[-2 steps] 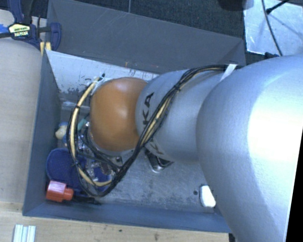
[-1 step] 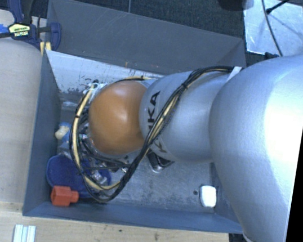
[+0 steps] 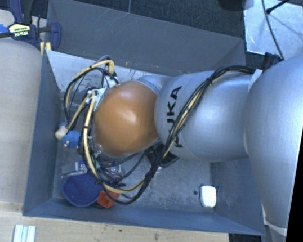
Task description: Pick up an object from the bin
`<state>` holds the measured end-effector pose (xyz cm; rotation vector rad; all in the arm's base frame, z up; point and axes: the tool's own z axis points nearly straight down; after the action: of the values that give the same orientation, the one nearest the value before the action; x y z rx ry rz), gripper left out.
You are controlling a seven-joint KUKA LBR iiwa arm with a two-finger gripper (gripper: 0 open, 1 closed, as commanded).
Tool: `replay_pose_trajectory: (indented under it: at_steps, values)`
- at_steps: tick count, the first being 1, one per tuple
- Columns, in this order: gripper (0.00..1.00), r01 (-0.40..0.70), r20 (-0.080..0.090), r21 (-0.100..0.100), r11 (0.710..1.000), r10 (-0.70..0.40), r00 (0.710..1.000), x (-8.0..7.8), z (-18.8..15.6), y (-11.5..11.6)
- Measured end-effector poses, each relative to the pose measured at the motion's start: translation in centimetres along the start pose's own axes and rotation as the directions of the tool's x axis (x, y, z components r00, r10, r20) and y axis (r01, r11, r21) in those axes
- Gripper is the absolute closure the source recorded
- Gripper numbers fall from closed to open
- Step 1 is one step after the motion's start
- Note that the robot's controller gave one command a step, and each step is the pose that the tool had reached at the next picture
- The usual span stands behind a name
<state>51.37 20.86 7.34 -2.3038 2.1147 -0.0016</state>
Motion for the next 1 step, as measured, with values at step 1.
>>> replay_pose_trajectory:
  at_steps: [1]
  values:
    - [1.00,-0.001,0.001,0.002,1.000,0.001,1.000,-0.04,-0.06,-0.09]
